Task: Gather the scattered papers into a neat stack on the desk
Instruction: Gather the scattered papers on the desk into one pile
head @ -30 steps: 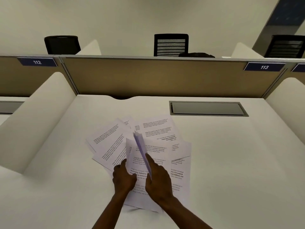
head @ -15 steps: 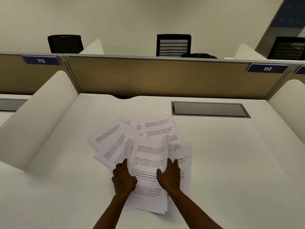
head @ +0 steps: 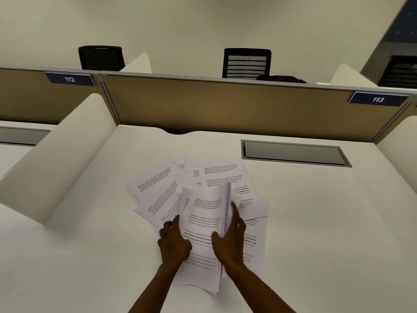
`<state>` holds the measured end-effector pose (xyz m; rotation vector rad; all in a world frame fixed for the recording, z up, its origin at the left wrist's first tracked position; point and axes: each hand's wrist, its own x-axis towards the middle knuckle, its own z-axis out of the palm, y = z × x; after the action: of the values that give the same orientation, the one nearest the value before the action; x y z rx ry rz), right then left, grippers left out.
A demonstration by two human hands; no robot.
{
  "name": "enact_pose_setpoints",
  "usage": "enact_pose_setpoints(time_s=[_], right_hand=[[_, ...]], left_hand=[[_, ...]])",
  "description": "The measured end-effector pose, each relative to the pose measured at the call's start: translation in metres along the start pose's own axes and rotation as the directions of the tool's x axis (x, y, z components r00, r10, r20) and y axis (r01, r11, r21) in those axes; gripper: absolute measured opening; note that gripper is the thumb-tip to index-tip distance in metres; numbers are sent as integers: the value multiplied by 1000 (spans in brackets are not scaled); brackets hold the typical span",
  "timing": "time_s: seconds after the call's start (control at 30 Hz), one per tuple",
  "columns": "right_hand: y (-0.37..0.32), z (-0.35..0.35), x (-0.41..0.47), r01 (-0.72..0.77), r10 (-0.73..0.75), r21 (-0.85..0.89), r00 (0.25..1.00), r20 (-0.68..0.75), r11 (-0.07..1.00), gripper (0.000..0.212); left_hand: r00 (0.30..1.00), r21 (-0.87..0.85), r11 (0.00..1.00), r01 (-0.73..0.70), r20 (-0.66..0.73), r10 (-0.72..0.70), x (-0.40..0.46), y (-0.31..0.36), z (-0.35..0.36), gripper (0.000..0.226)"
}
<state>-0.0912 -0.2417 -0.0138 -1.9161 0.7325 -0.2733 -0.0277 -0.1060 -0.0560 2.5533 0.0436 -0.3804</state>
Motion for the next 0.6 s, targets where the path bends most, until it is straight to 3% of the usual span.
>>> enact_pose_setpoints(time_s=[0.1, 0.17, 0.2, 0.27, 0.3, 0.4, 0.53, 0.6], right_hand=[[7, -5, 8, -307, 326, 336, 945, -2, 891, 116], [19, -11, 17, -444, 457, 406, 887, 71, 799, 102], [24, -13, 20, -474, 471, 401, 875, 114, 784, 85], [29, -17, 19, -447, 420, 306, 895, 152, 841, 47], [31, -19, 18, -396, 371, 246, 918, 142, 885, 44], [36, -31, 21, -257, 245, 133, 964, 102, 957, 63], [44, -67, 40, -249, 240, 279, 968, 67, 927, 61], [47, -92, 52, -253, 254, 348, 966, 44, 903, 59]], left_hand=[[1000, -14, 1000, -8, 10, 9, -1, -1, -1, 88], [1000, -10, 1000, -12, 14, 12, -2, -2, -2, 88], [1000, -5, 1000, -15, 11, 15, -2, -3, -2, 87], [1000, 1, 1000, -25, 3, 25, -1, -4, -1, 87], [1000, 2, 1000, -28, 2, 28, 0, -4, -1, 87], [1000, -13, 1000, -27, -11, 27, 1, -6, 1, 83], [990, -112, 994, 3, -139, -18, 5, -16, -3, 73], [979, -82, 996, 36, -195, -52, 10, -23, -7, 73]])
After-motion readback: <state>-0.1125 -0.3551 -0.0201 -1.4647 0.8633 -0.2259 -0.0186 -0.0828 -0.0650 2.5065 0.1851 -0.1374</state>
